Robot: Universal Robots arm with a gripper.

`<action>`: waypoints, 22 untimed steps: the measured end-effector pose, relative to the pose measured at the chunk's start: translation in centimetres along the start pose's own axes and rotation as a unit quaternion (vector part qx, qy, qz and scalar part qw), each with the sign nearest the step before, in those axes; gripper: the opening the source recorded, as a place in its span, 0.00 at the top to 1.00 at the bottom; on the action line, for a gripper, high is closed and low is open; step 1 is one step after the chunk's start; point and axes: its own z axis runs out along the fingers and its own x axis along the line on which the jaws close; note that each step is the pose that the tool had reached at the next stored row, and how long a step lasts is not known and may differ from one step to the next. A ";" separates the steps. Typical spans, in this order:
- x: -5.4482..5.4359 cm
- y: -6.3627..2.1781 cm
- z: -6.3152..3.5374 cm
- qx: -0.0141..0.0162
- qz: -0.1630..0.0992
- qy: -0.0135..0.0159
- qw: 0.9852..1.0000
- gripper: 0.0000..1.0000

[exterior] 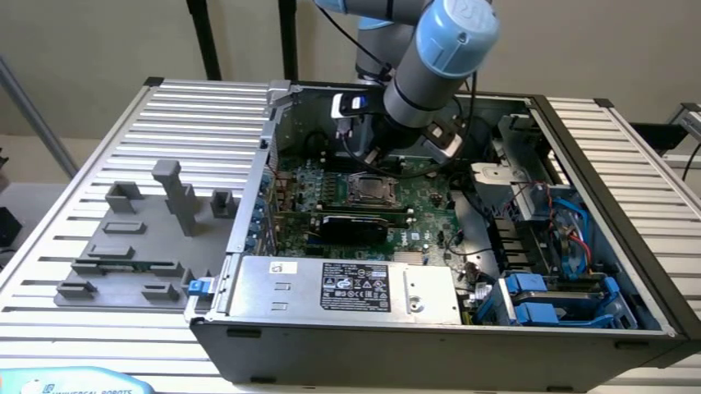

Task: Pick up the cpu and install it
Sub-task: 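Install the first cpu locking lever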

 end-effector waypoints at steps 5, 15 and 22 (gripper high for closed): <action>-0.1 0.08 -0.06 0.001 -0.005 -0.002 1.000 0.89; -0.3 -0.27 0.06 0.001 -0.007 -0.003 1.000 0.89; -0.1 -0.41 0.15 0.001 -0.007 -0.003 1.000 0.89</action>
